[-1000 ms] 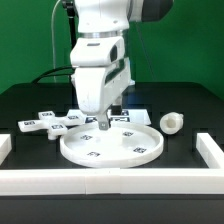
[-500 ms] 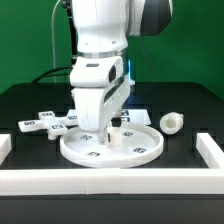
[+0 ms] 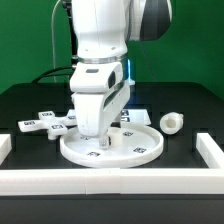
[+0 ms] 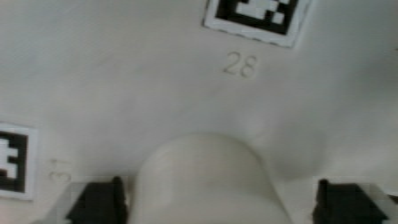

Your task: Assemble round table

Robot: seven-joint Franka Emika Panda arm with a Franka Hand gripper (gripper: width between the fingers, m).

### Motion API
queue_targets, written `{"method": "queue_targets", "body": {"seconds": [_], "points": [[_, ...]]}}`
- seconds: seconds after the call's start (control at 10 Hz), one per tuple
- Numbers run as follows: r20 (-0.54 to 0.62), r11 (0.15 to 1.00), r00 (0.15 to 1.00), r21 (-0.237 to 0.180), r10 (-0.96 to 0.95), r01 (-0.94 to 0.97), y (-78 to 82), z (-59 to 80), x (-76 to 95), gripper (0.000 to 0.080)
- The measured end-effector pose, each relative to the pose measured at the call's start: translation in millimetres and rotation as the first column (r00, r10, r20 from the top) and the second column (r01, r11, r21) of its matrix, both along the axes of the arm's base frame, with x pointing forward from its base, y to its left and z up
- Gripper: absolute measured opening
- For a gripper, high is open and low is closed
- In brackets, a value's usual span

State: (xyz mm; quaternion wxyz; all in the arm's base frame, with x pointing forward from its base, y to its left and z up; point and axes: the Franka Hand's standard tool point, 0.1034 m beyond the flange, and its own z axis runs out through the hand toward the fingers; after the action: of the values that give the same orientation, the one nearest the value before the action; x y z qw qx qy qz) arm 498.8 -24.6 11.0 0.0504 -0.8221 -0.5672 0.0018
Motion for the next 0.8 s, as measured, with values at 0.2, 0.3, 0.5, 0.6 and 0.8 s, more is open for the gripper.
{"method": "queue_targets", "body": {"seconds": [0.2, 0.3, 0.5, 0.6, 0.8], "points": [[0.002, 1.0, 1.0, 0.0, 0.0, 0.0, -0.2, 0.6, 0.6, 0.0407], [0.002, 1.0, 1.0, 0.0, 0.0, 0.0, -0.2, 0.6, 0.6, 0.0407], [0.002, 1.0, 1.0, 0.0, 0.0, 0.0, -0.2, 0.7, 0.7, 0.0407], [0.002, 1.0, 1.0, 0.0, 0.0, 0.0, -0.2, 0.7, 0.7, 0.0407], [-0.001, 1.0, 1.0, 0.002, -0.012, 0.012, 8.0, 1.6, 4.8, 0.0407]]}}
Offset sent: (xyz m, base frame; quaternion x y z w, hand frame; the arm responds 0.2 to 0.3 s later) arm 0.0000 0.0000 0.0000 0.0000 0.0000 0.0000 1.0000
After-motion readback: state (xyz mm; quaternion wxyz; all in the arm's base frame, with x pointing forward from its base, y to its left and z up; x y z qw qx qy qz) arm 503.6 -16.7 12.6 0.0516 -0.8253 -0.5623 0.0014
